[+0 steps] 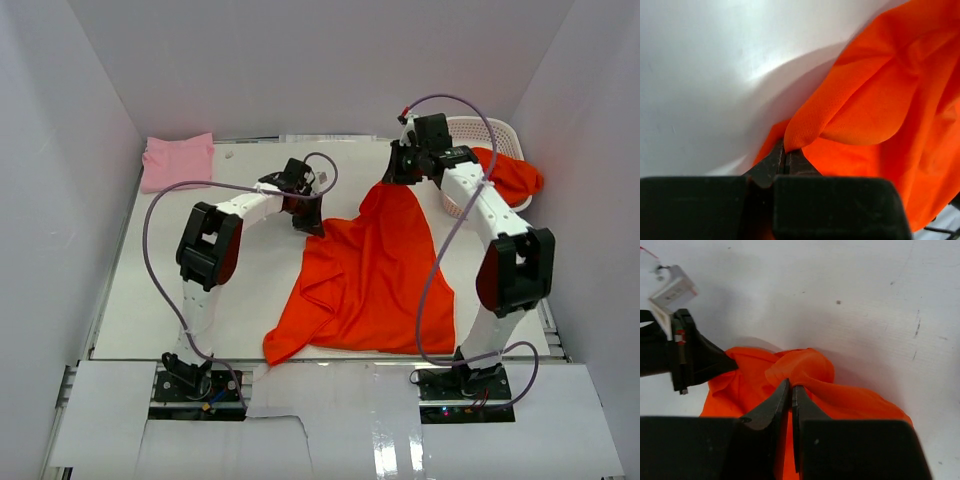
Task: Fold and stack the t-shirts
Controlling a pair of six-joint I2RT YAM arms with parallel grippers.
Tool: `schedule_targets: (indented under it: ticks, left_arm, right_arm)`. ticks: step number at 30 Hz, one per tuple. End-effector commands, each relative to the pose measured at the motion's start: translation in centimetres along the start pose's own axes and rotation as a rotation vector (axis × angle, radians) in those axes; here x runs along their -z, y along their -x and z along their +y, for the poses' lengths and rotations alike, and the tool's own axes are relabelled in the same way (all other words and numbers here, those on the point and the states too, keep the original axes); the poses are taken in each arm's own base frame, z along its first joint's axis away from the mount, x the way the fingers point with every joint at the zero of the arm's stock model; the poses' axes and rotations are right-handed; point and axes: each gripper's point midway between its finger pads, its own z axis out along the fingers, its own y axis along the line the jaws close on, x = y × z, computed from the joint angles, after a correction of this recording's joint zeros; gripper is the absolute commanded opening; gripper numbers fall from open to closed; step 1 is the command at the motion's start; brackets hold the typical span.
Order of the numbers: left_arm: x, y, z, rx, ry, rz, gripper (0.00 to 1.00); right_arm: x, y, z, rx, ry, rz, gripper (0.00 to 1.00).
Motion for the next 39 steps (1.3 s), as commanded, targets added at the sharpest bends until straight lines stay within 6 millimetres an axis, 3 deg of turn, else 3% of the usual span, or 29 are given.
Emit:
schedule_targets:
  ticks: [1,3,4,5,8,13,16,17,18,20,22,23,25,34,39]
  left_arm:
    - [0.2,5.1,-0.6,-0.052,0.037,-0.099,0.0]
    - [-0.2,6.5,0.1,-0.051,0.081,-0.118,0.0]
    - [0.7,8.3,-0.2,-0.06,0.106,-0.163,0.01]
    - [1.0,9.0,-0.1,-0.061,0.123,-0.182,0.02]
    - [2.5,10.9,-0.8,-0.085,0.134,-0.227,0.11]
    - [4.8,11.7,-1.8,-0.102,0.135,-0.261,0.5]
    - [6.0,11.7,-1.7,-0.095,0.16,-0.283,0.65]
    - [6.9,11.8,-1.7,-0.093,0.177,-0.301,0.74]
    - [7.5,11.9,-1.9,-0.095,0.181,-0.31,0.79]
    - [9.1,12.0,-2.7,-0.118,0.181,-0.335,0.8]
    - [9.7,11.3,-2.8,-0.153,0.234,-0.338,0.8]
    - [10.0,10.8,-4.2,-0.21,0.259,-0.345,0.8]
    - [10.4,10.1,-3.8,-0.235,0.367,-0.333,0.81]
    - [7.1,3.9,-7.2,-0.261,0.451,-0.173,0.81]
    - [5.9,1.3,-5.6,-0.286,0.609,-0.104,0.8]
  right_arm:
    - [-2.8,3.5,-2.7,-0.021,-0.047,-0.08,0.08]
    - [-3.7,5.0,-3.3,-0.037,-0.04,-0.107,0.08]
    - [-4.2,5.3,-3.5,-0.044,-0.037,-0.107,0.08]
    - [-5.4,5.0,-4.5,-0.058,-0.042,-0.089,0.08]
    - [-6.3,5.8,-5.2,-0.069,-0.049,-0.097,0.08]
    - [-6.6,6.3,-6.8,-0.076,-0.09,-0.118,0.08]
    - [-6.8,6.0,-7.7,-0.085,-0.108,-0.116,0.08]
    - [-7.1,5.8,-7.8,-0.086,-0.107,-0.113,0.08]
    - [-7.2,5.7,-8.1,-0.089,-0.109,-0.111,0.08]
    - [-7.3,5.6,-8.2,-0.091,-0.106,-0.11,0.08]
    - [-7.3,5.6,-8.3,-0.095,-0.105,-0.109,0.08]
    - [-7.4,5.5,-8.3,-0.096,-0.103,-0.105,0.08]
    - [-7.5,5.3,-8.4,-0.098,-0.1,-0.099,0.08]
    - [-7.3,4.0,-8.9,-0.106,-0.111,-0.073,0.08]
    - [-7.1,3.8,-9.0,-0.111,-0.113,-0.069,0.08]
